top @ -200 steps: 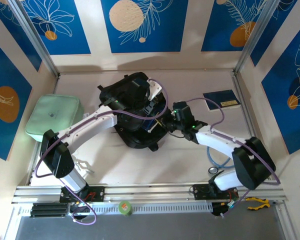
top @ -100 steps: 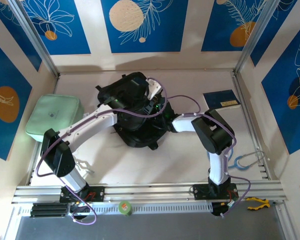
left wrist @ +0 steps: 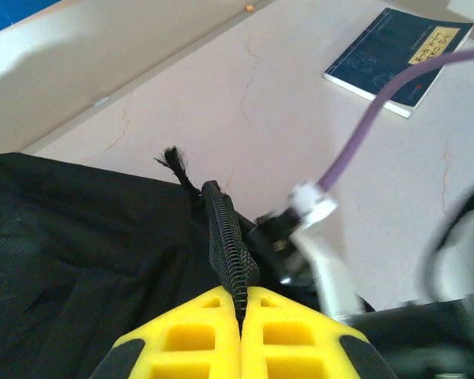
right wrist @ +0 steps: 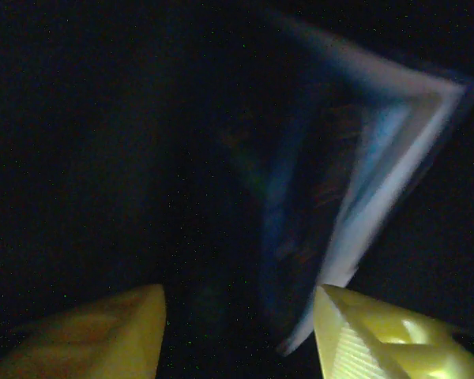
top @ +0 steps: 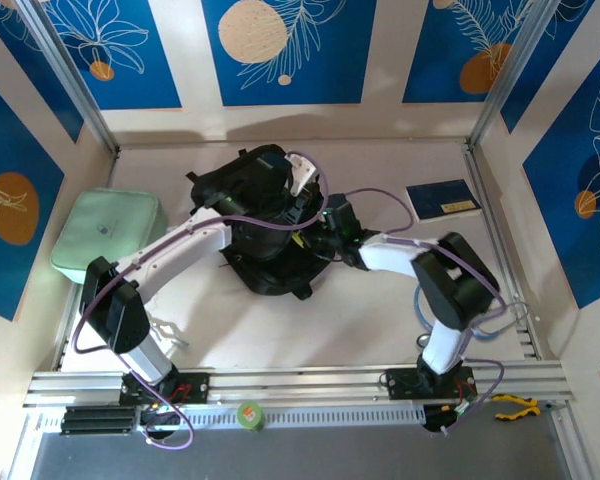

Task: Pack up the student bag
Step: Place the book in the student bag, then close the student bag at the top-center of the table.

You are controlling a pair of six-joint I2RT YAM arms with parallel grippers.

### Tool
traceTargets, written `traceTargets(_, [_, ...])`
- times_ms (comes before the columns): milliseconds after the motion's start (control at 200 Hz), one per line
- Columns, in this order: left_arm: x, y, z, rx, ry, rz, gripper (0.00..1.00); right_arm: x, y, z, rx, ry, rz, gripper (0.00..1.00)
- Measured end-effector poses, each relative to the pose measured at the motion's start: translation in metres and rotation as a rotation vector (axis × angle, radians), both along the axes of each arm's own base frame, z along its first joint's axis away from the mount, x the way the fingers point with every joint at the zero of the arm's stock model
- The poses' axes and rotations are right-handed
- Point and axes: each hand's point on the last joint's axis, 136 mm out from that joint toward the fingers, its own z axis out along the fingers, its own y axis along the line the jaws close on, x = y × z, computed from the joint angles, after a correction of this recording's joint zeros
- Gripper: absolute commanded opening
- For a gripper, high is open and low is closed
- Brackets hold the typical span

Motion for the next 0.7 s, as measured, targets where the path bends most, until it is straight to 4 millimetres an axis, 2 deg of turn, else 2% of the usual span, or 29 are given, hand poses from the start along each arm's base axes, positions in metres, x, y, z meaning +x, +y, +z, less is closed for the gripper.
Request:
traceTargets(80, [-0.003,0.002,-0.004,-0.004,0.012,-0.001,0.0,-0.013,-0.014,0.025,0.029,-0.019,0.008,0.58])
traceTargets(150, [-0.007,0.003,-0.006,-0.011,0.019,-0.011,0.0,-0.026,-0.03,0.033,0.019,-0.018,0.006,0.59])
traceTargets(235, [-0.014,0.005,-0.01,-0.016,0.03,-0.024,0.0,-0.042,-0.053,0.029,-0.025,0.011,-0.01,0.6])
traceTargets(300, [-0.021,0.009,-0.015,-0.021,0.045,-0.032,0.0,-0.05,-0.073,0.024,-0.072,0.036,-0.031,0.66])
traceTargets(425, [-0.039,0.017,-0.033,-0.028,0.091,-0.047,0.0,-0.049,-0.128,0.021,-0.191,0.035,-0.132,0.74])
traceTargets(460, [-0.044,0.02,-0.037,-0.034,0.102,-0.049,0.12,-0.046,-0.144,0.021,-0.227,0.035,-0.16,0.75])
traceTargets(505, [-0.05,0.023,-0.041,-0.044,0.12,-0.047,0.37,-0.042,-0.161,0.021,-0.265,0.041,-0.188,0.78])
traceTargets(530, [-0.053,0.024,-0.043,-0.053,0.126,-0.046,0.46,-0.038,-0.171,0.021,-0.287,0.045,-0.203,0.79])
traceTargets(620, [-0.061,0.031,-0.045,-0.089,0.151,-0.021,0.69,-0.018,-0.199,0.023,-0.358,0.062,-0.231,0.85])
traceTargets(700, [-0.062,0.036,-0.041,-0.142,0.174,0.023,0.82,0.009,-0.22,0.029,-0.421,0.08,-0.231,0.88])
